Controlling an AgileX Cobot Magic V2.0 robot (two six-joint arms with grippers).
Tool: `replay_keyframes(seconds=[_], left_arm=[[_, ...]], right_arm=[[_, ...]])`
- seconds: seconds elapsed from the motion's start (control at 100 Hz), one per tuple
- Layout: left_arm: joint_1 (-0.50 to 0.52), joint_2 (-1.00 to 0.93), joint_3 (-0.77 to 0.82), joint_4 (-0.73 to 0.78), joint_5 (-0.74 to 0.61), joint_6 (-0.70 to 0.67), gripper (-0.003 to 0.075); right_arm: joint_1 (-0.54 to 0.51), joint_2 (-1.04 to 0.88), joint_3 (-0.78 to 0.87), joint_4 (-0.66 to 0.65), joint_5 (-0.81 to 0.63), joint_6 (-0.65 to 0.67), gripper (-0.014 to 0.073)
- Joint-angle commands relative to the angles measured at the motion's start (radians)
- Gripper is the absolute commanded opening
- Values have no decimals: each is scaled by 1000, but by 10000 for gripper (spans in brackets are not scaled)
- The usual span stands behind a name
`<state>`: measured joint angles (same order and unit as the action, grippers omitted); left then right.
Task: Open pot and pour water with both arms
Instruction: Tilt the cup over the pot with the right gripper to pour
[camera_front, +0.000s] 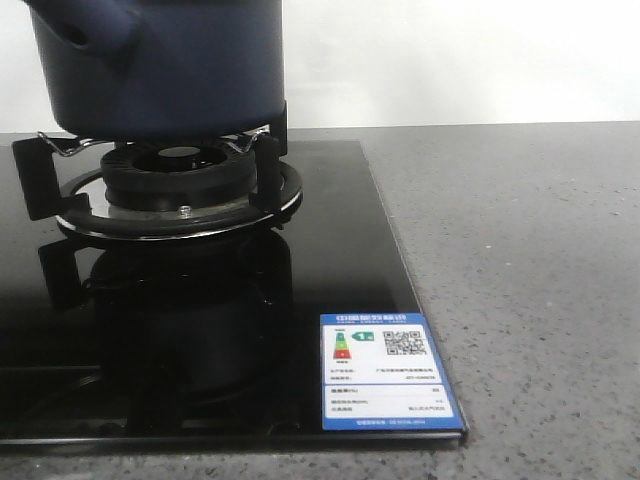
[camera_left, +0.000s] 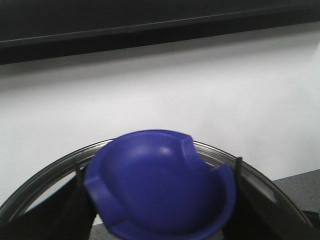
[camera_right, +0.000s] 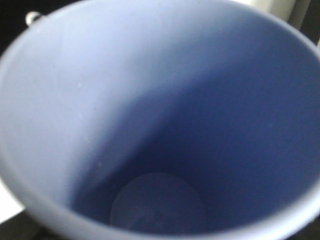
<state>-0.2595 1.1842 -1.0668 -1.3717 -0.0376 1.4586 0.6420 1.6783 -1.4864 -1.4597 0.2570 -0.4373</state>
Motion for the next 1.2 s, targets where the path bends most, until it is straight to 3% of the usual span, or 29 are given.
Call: replay_keyframes(seconds=[0.0, 0.28, 0.48, 0.8, 1.04, 1.19], left_arm=[[-2, -31, -32, -2, -20, -10, 348], [-2, -31, -32, -2, -20, -10, 348], [-2, -31, -32, -2, -20, -10, 348], [-2, -31, -32, -2, -20, -10, 348], [-2, -31, -32, -2, -20, -10, 348], [-2, -31, -32, -2, -20, -10, 348]], right_arm=[[3, -48, -39, -31, -1, -2, 243], [3, -48, -39, -31, 45, 2, 243], [3, -48, -39, -16, 41, 112, 243], [3, -48, -39, -1, 66, 445, 243], [3, -61, -39, 9, 250, 713, 243], [-12, -105, -39, 92, 308, 842, 243]])
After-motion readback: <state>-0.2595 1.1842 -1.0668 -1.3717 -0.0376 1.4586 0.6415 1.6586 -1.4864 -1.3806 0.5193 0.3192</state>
